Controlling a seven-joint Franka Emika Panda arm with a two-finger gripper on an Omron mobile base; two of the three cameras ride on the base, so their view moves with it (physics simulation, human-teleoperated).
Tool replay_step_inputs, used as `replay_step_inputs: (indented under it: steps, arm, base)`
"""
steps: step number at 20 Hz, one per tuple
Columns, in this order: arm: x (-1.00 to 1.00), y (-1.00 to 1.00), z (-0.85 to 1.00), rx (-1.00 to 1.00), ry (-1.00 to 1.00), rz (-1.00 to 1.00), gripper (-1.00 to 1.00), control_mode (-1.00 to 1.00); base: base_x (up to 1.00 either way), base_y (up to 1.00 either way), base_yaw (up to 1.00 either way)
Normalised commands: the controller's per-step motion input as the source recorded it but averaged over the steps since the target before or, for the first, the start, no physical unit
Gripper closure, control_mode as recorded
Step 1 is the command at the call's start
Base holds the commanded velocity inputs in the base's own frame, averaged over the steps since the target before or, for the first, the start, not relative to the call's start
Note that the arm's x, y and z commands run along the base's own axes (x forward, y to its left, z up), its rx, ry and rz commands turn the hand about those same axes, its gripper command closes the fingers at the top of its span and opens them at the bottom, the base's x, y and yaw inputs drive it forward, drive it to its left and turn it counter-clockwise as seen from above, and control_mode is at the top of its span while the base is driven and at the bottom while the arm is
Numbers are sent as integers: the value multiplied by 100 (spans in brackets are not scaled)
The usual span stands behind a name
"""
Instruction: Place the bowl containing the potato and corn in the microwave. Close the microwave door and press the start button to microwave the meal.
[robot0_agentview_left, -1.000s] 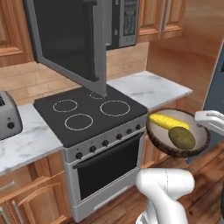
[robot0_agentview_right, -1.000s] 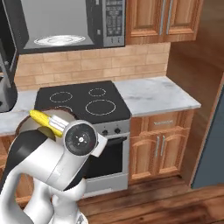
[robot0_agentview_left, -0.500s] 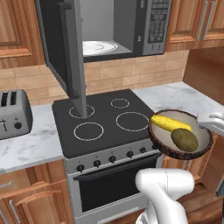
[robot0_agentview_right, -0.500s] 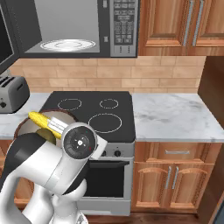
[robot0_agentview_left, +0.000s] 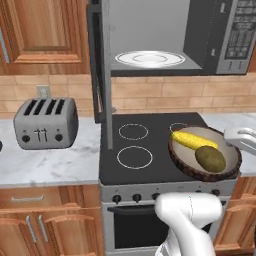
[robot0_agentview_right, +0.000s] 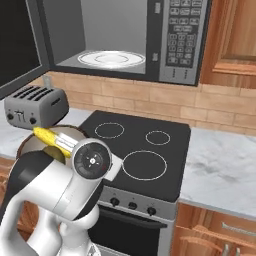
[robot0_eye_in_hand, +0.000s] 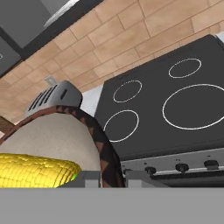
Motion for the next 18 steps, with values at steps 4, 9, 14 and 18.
replay_step_inputs:
  steps: [4,9,14,18]
  arm:
    - [0,0,0,0,0,0,100,100]
    - [0,0,0,0,0,0,100,100]
    - [0,0,0,0,0,0,100,100]
    - [0,0,0,0,0,0,100,100]
  base:
    - [0,0,27]
    - [9,0,23]
    - [31,0,19]
    - [30,-1,20]
